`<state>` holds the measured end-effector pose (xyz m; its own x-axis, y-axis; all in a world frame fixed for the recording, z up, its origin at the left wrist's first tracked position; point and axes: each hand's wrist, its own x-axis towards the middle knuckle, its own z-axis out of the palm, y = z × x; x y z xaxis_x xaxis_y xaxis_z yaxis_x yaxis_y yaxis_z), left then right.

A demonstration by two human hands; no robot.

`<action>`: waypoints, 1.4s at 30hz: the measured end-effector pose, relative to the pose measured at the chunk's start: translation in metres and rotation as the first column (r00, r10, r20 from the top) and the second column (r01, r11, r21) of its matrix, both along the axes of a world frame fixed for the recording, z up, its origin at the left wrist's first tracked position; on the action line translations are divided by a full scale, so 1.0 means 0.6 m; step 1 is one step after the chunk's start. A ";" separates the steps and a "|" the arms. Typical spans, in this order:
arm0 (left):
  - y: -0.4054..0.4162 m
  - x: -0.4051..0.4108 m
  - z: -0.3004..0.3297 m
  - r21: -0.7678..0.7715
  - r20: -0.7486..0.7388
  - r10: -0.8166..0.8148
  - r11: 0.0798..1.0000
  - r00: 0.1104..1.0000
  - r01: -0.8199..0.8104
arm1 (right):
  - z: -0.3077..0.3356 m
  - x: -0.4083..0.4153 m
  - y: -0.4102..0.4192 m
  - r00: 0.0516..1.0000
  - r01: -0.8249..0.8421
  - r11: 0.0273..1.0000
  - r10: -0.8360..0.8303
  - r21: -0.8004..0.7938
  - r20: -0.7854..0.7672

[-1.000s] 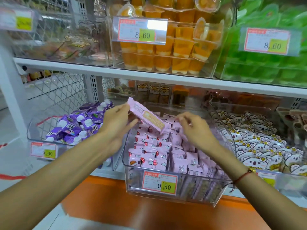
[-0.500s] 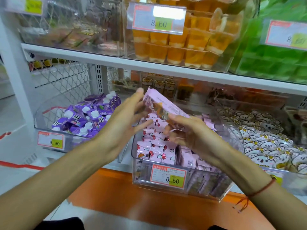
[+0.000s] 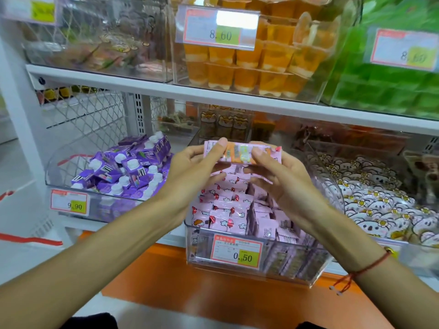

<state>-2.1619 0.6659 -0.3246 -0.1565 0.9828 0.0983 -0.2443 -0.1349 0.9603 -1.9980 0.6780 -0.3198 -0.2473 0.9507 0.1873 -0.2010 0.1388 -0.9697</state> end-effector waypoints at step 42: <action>-0.008 -0.070 -0.093 0.213 -0.640 0.206 0.973 0.740 -0.087 | -0.056 0.015 0.136 0.310 -0.294 0.931 -0.122 0.217 0.943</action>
<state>-2.2040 0.6612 -0.3806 -0.1360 0.9142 0.3818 0.4717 -0.2792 0.8364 -1.9892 0.7596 -0.3535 -0.5257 0.8504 0.0204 0.7737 0.4879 -0.4040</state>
